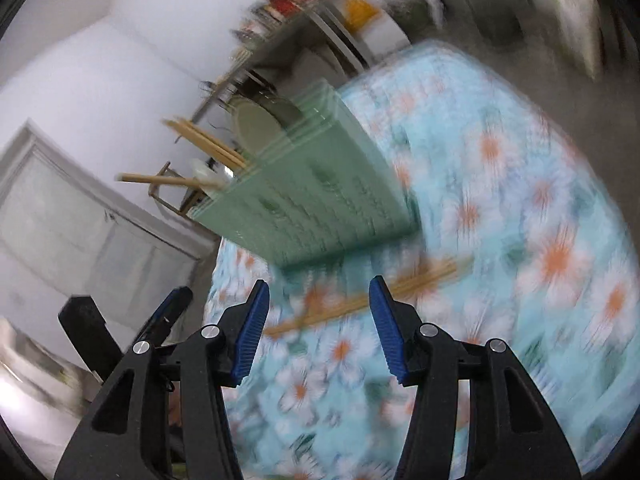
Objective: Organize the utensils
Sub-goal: 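Move the right tool back down to the remaining chopsticks, then grasp a wooden chopstick from the cloth with the right tool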
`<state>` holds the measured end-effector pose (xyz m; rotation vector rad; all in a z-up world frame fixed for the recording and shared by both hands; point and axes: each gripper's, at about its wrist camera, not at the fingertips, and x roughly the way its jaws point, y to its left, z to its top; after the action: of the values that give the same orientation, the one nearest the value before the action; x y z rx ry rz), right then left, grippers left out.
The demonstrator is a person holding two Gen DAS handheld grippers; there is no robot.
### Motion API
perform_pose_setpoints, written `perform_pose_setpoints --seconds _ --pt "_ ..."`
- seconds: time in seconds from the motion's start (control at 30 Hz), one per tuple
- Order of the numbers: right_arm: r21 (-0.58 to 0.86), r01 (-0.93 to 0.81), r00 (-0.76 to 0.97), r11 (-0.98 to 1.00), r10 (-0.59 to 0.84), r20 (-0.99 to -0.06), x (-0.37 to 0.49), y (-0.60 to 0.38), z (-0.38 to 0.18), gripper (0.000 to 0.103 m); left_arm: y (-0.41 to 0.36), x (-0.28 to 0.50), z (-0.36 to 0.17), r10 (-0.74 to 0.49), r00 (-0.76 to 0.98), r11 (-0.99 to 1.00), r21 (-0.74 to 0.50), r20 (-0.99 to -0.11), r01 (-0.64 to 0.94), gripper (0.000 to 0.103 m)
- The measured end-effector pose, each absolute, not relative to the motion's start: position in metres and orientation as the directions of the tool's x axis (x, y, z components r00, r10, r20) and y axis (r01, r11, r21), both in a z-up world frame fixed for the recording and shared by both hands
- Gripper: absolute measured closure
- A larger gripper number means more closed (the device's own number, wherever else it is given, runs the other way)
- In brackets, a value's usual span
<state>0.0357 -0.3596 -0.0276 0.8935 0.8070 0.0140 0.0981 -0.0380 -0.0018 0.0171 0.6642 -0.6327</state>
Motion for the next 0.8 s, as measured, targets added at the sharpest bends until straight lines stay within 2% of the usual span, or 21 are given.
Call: perform_pose_setpoints --seconds 0.1,0.27,0.67,0.73,0.8 --pt "0.763 0.372 0.682 0.528 0.402 -0.611 0.033 -0.363 -0.064 0.052 -0.041 0.098 -0.006 -0.543 0.6 0.808 -0.173 -0.587 0.563 0.022" --pt "0.816 0.426 0.685 0.391 0.449 -0.573 0.034 -0.371 -0.093 0.052 -0.046 0.094 -0.01 -0.538 0.591 0.8 -0.144 -0.601 0.583 0.022" --pt "0.851 0.47 0.717 0.236 0.461 -0.524 0.059 -0.37 -0.119 0.052 -0.044 0.093 -0.017 -0.541 0.566 0.791 -0.149 -0.621 0.593 0.022" --pt "0.853 0.468 0.723 0.232 0.455 -0.521 0.062 -0.371 -0.119 0.054 -0.044 0.093 -0.018 -0.543 0.562 0.791 -0.157 -0.624 0.591 0.022" --pt "0.852 0.471 0.726 0.227 0.448 -0.521 0.065 -0.372 -0.122 0.06 -0.044 0.093 -0.018 -0.546 0.556 0.79 -0.164 -0.626 0.591 0.022"
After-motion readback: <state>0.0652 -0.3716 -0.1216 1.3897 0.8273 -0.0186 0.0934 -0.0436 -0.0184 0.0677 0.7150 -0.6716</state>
